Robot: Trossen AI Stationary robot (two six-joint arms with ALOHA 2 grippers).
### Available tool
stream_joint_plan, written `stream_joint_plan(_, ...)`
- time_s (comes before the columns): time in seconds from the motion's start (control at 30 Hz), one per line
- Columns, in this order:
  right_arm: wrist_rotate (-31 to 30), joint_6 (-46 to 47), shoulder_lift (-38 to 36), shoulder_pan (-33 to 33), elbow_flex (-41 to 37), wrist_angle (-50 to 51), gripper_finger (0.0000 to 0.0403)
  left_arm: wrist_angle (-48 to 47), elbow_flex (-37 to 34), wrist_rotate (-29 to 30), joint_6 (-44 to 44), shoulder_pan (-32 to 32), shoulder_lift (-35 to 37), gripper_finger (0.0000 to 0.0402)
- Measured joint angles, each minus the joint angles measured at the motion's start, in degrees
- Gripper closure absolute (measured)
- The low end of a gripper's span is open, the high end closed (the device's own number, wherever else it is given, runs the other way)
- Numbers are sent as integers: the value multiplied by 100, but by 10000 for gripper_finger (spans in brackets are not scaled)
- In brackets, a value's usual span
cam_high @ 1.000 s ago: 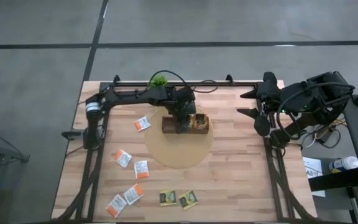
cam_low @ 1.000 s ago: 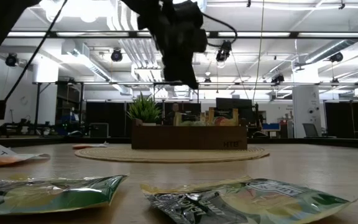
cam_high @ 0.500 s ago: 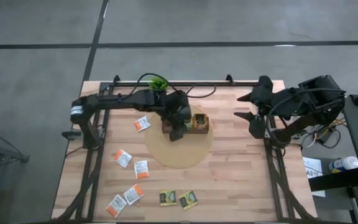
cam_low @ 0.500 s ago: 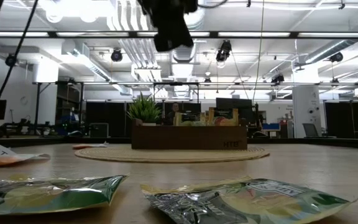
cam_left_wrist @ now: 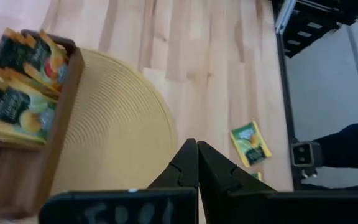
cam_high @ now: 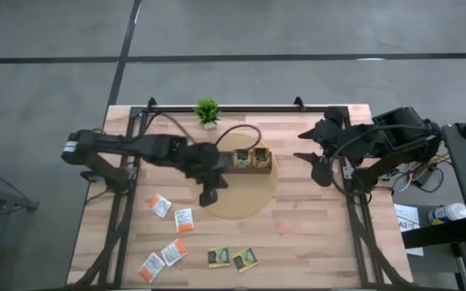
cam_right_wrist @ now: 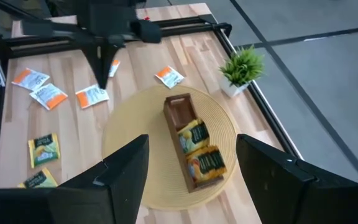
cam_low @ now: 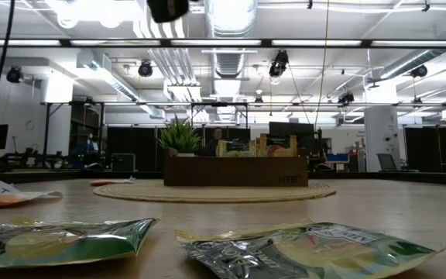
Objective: Pick & Place Tea
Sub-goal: Put the yellow tea bag into the middle section of the wooden organizer
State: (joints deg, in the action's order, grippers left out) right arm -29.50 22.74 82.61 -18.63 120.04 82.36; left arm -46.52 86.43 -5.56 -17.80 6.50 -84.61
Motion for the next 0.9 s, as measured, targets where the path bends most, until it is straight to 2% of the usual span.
stream_joint_plan(0.4, 301, 148, 0, -95, -549, -915, 165, 158, -797, 608, -1244, 1122, 859, 401)
stream_joint_plan(0.67, 302, 584, 0, -392, -856, -1455, 165, 257, -1065, 1015, -1718, 1909, 996, 401)
stream_joint_plan(0.9, 302, 1173, 0, -594, -1205, -1802, 165, 388, -1231, 1388, -2285, 2353, 930, 401)
